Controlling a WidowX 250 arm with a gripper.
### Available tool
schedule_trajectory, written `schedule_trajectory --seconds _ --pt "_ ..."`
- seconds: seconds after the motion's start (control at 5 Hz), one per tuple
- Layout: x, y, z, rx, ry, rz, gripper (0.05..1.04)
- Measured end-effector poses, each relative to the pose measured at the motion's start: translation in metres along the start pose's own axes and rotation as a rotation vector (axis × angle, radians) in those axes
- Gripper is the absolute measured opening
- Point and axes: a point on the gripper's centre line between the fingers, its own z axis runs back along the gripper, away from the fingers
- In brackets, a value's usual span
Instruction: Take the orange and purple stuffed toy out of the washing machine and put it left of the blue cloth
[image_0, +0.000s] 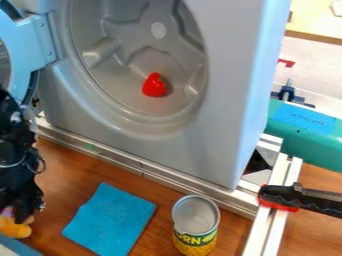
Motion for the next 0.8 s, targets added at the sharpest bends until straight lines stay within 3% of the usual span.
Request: schedule_trajectory --seconds 0.2,0.4,0.6,0.8 --pt "0.011 -0.001 0.008 -0.022 -0.075 0.010 0.525" --pt "0.026 0.000 0.012 -0.043 -0.117 0.033 0.639" --pt "0.035 0.004 0.009 -0.074 -0.058 0.065 0.904" --pt "0.034 0.003 0.012 -0.066 -0.002 0.078 1.014"
